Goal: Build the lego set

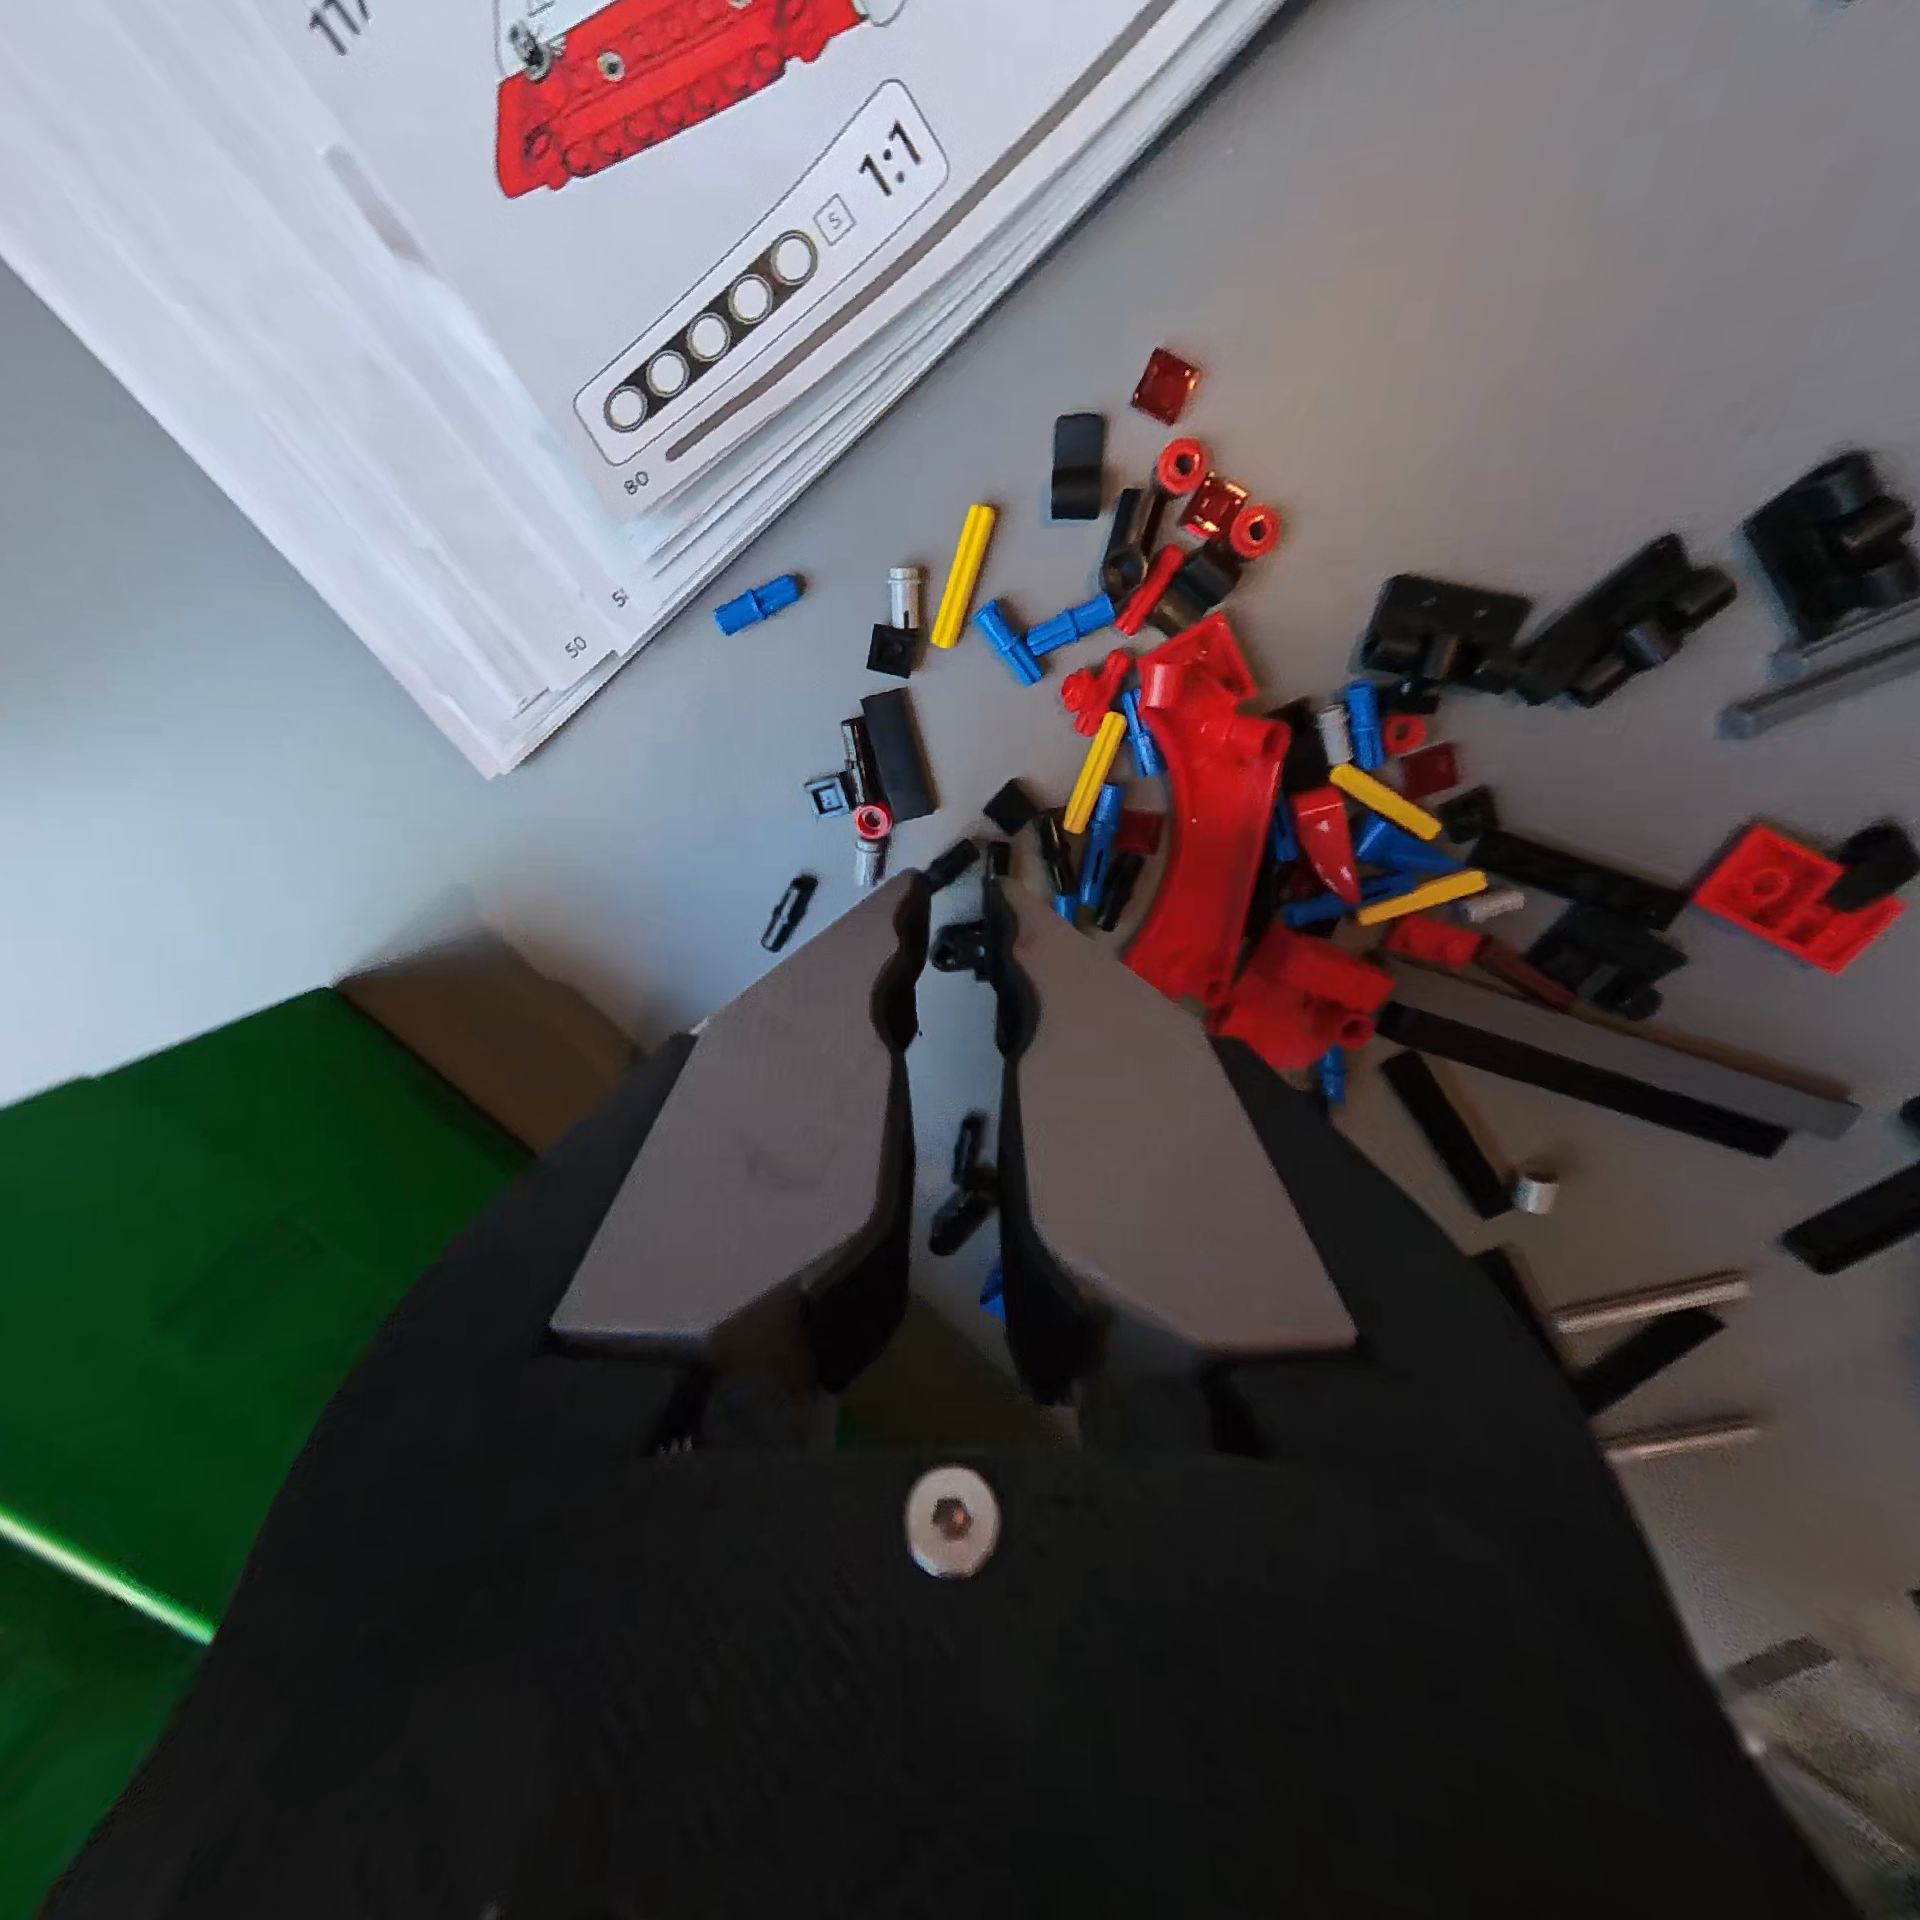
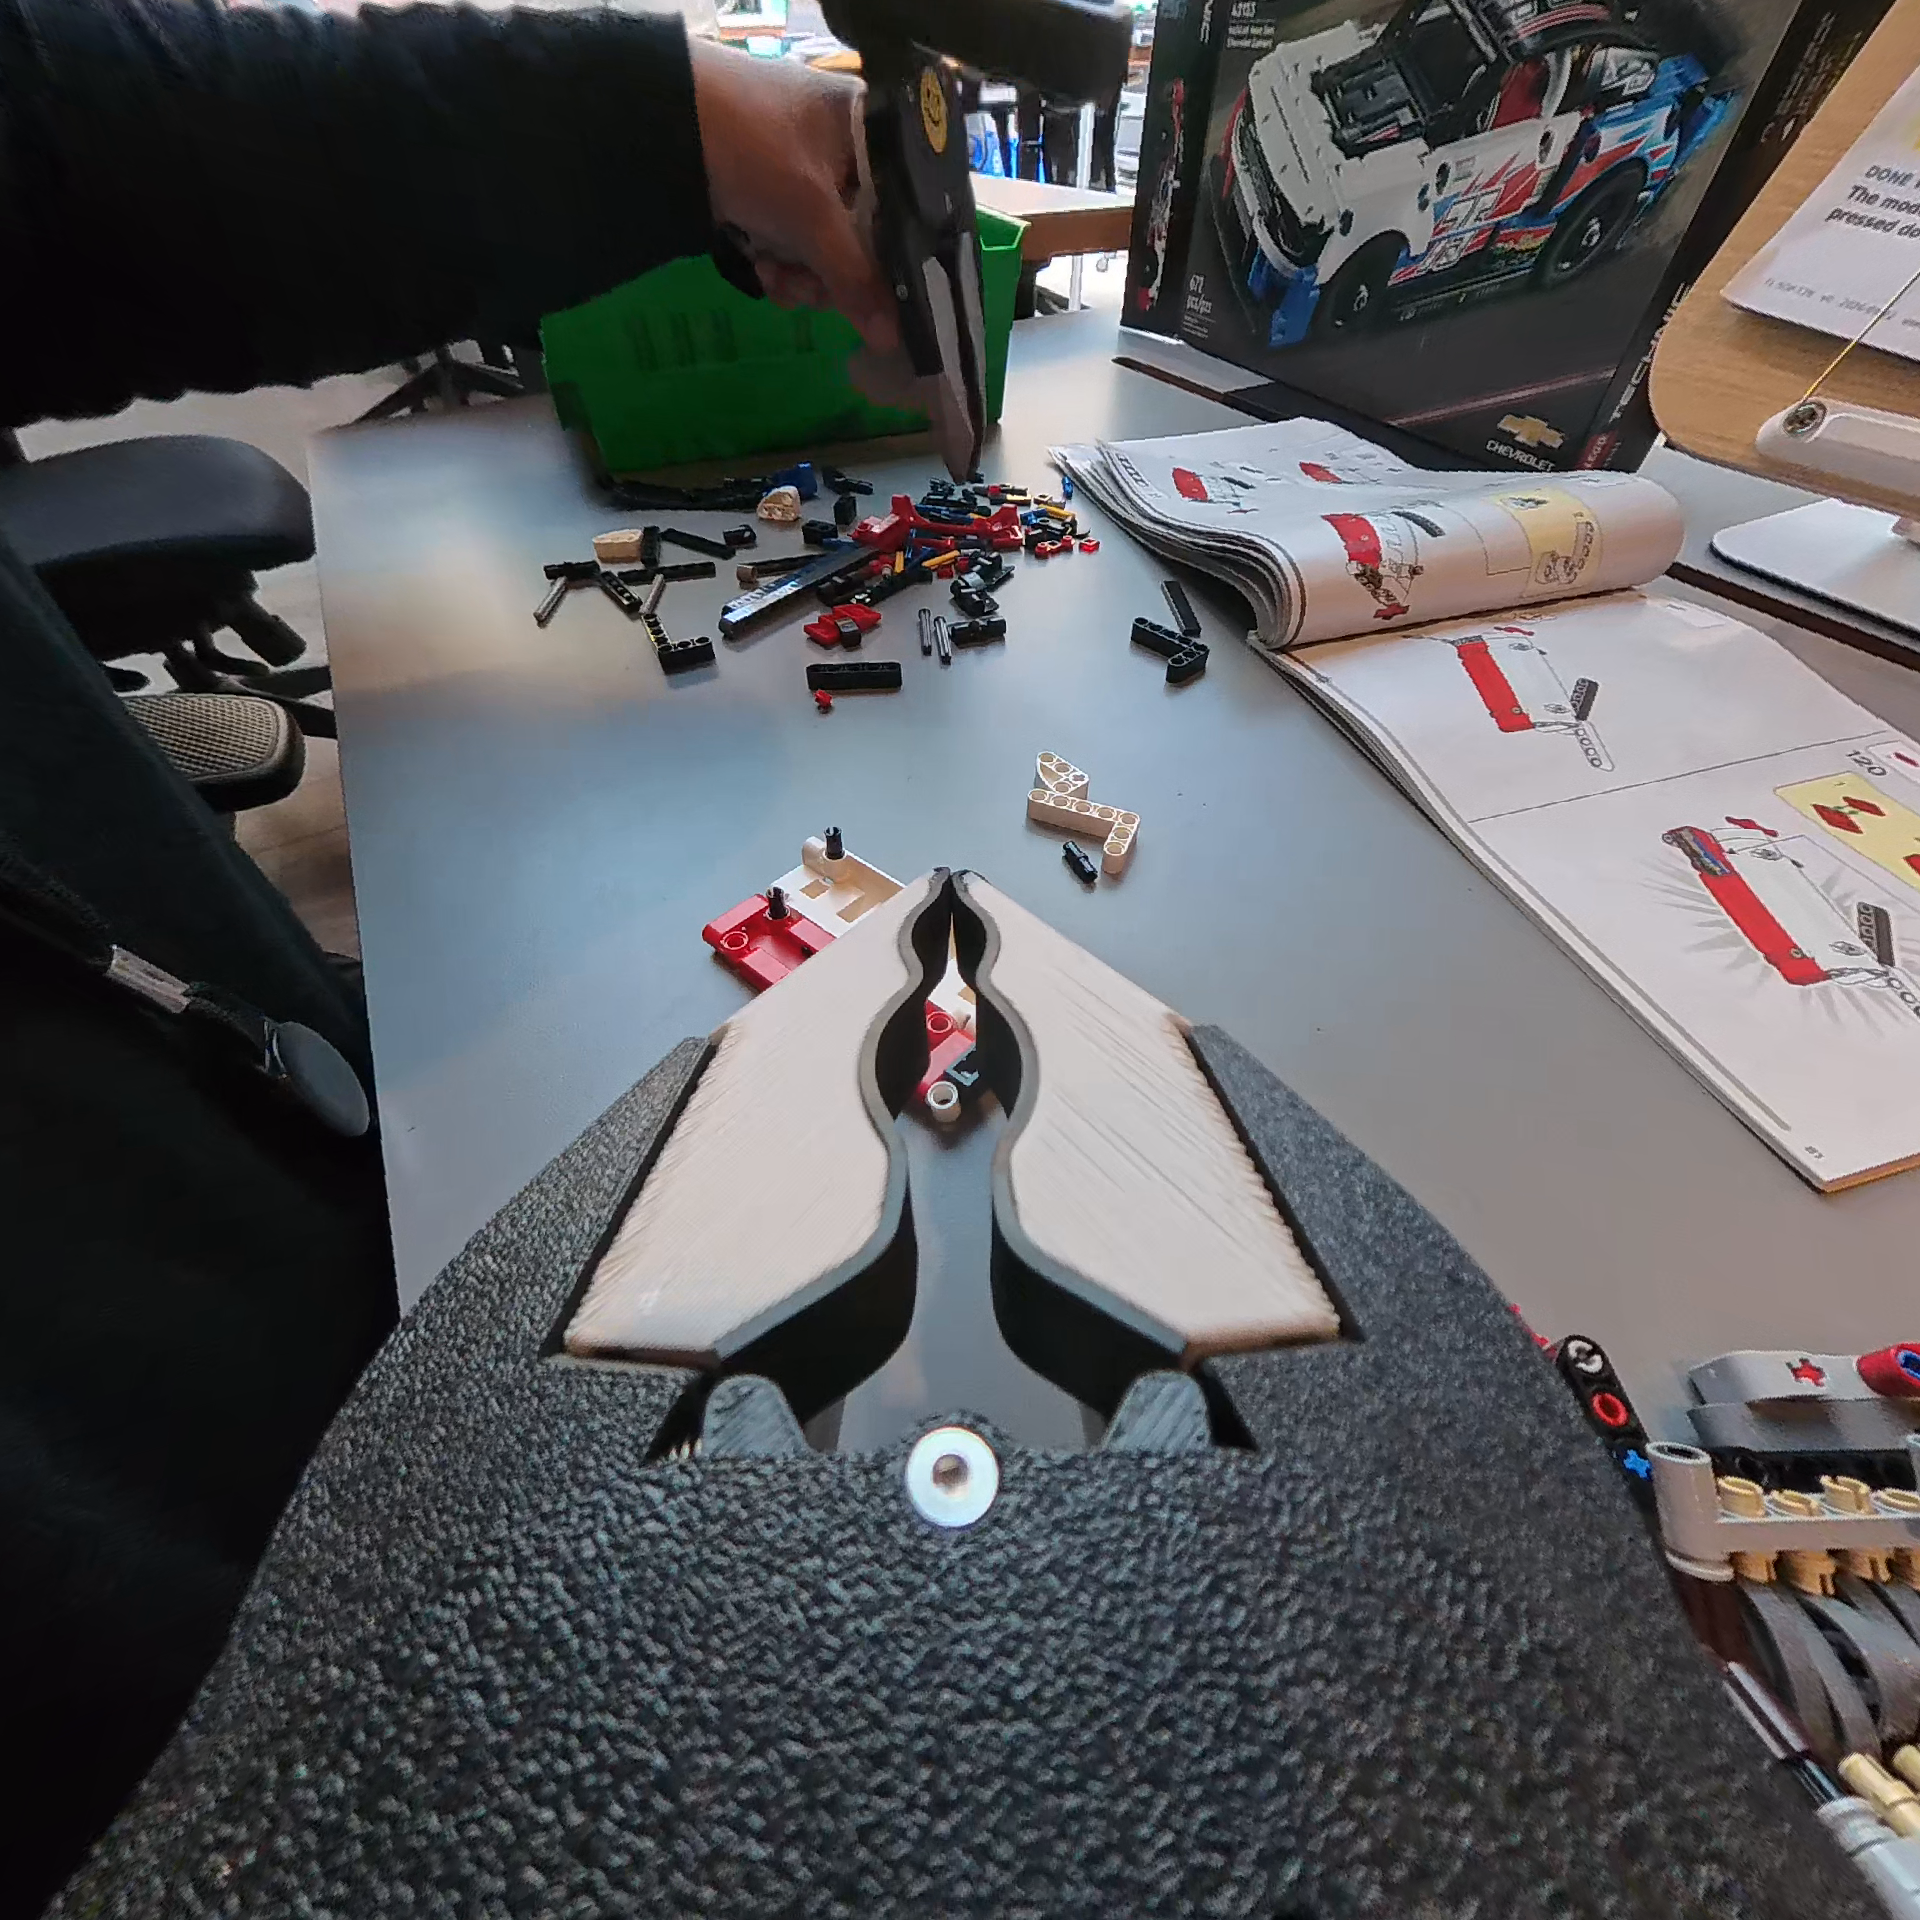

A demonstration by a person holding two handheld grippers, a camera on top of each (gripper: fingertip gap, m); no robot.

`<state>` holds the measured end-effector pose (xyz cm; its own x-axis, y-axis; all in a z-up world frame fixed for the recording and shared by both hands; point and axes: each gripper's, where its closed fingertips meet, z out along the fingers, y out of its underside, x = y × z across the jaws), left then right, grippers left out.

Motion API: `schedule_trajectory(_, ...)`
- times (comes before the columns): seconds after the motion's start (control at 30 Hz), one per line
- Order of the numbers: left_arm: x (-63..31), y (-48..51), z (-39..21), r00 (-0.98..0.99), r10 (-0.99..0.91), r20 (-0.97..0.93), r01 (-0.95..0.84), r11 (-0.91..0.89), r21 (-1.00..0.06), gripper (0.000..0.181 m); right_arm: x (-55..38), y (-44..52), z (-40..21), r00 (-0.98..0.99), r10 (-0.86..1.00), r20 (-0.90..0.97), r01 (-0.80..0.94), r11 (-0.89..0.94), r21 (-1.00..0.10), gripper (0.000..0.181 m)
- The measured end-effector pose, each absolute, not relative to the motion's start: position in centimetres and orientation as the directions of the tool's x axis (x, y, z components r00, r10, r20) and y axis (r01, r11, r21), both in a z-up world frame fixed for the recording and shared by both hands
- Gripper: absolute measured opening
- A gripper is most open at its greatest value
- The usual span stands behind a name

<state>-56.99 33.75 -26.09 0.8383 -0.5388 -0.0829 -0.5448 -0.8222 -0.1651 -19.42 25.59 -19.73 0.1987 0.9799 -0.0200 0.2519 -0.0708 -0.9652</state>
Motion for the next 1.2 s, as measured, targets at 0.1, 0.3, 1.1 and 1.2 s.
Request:
schedule_trajectory(0.1,-58.0,33.8,-26.8,0.768,-0.628,-0.128,-0.64,-0.761,-0.106,0.003,-19.4,25.6,-19.6,0.206,0.979,-0.007,0.246,-0.059,-0.967,0.0)
schedule_trajectory(0.3,-58.1,33.4,-27.1,0.658,-0.739,-0.142,-0.751,-0.657,-0.061,0.005,-19.3,25.6,-19.6,0.21,0.978,-0.005,0.244,-0.057,-0.968,0.0)
schedule_trajectory(1.1,-33.5,31.6,-22.0,0.464,-0.885,-0.029,-0.774,-0.39,-0.499,0.001,-19.1,26.0,-19.4,0.219,0.975,-0.047,0.223,-0.097,-0.97,0.0)
schedule_trajectory(1.2,-28.7,29.8,-25.8,0.376,-0.927,-0.004,-0.822,-0.332,-0.463,0.001,-19.1,26.1,-19.5,0.233,0.972,-0.029,0.231,-0.084,-0.969,0.0)
